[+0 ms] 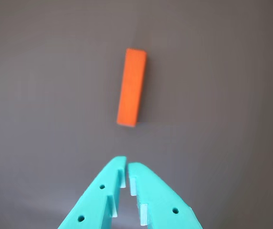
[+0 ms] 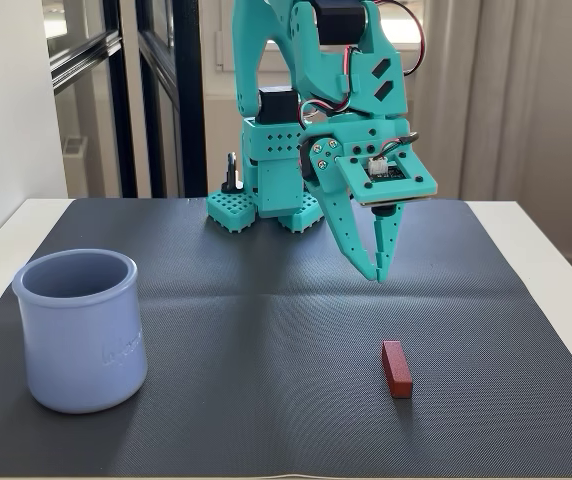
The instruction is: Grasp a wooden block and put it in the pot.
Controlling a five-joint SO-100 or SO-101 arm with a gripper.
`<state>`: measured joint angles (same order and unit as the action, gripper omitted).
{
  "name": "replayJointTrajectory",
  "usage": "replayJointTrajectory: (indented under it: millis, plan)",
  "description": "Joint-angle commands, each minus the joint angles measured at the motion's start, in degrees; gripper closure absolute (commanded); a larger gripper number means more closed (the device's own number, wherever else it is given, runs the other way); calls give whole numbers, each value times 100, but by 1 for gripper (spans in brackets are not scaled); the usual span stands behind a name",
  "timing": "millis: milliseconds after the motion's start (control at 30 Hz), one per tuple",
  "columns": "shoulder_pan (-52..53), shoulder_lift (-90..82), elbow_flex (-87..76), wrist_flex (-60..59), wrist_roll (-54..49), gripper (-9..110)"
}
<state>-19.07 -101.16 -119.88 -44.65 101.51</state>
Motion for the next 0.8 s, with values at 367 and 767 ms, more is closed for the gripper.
replayJointTrajectory:
  millis: [367,767]
  plan:
    - [-141,1819,1934,53,483,91]
    - [-281,2566,2452,53,809,82]
